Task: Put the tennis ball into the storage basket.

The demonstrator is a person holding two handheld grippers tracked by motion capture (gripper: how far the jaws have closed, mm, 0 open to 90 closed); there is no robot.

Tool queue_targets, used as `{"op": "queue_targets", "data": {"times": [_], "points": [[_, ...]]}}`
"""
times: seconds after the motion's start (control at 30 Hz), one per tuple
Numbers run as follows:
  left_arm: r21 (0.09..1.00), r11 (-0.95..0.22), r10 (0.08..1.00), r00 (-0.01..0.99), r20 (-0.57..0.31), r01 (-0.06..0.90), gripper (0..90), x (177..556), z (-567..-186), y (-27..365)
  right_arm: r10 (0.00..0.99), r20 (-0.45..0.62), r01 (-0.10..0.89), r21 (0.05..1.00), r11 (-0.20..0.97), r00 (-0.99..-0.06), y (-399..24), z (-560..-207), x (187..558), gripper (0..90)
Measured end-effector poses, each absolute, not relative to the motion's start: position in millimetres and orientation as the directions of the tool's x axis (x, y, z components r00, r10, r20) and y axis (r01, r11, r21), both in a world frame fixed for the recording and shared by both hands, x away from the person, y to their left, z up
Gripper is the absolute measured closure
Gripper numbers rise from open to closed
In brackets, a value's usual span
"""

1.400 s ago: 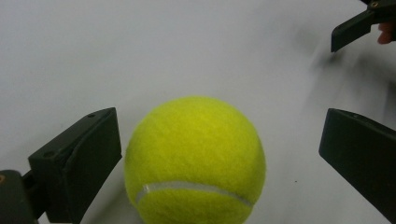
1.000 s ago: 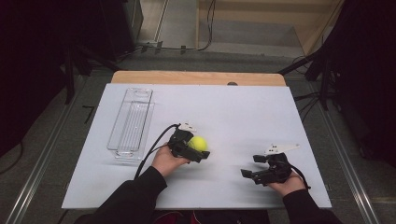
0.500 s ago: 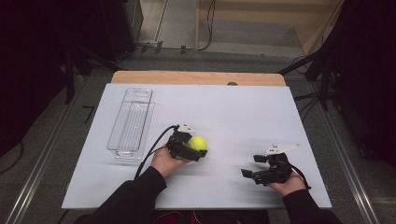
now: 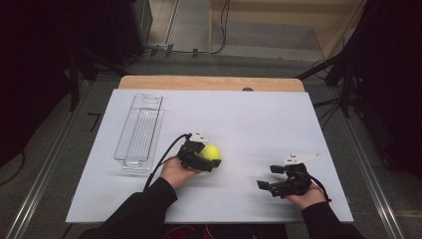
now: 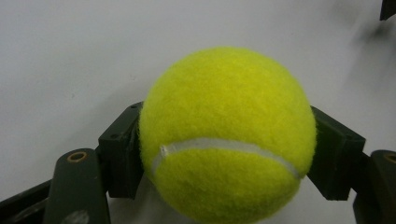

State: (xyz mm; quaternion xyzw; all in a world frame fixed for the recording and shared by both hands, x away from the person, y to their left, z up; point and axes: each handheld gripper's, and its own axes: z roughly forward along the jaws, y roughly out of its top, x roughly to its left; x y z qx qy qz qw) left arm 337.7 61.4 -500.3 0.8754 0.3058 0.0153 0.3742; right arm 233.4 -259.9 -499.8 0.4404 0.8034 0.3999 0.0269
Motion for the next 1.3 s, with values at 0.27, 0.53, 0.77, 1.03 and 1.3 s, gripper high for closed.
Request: {"op": "queue_targets", "data": {"times": [0.27,0.53,0.77,1.03,1.3], "points": [[0.666,-0.536,0.535,0.819,-0.206,0.518,26.2,335,-492,61,0.729,0.311,0.686,0.667,0.29,-0.61,-260,-500,233,12.8],[0.668,-0.542,0.521,0.828,-0.208,0.509,26.2,333,-476,61,0.729,0.307,0.683,0.67,0.291,-0.611,-260,-499,233,12.8],[0.665,-0.552,0.509,0.835,-0.21,0.504,26.2,331,-462,59,0.728,0.305,0.681,0.672,0.292,-0.613,-260,-499,234,12.8],[0.658,-0.568,0.499,0.843,-0.203,0.495,26.2,329,-440,60,0.729,0.304,0.681,0.672,0.292,-0.613,-260,-499,233,12.8],[0.658,-0.569,0.493,0.845,-0.207,0.493,26.2,329,-429,61,0.73,0.305,0.681,0.672,0.291,-0.612,-259,-499,233,12.8]]}}
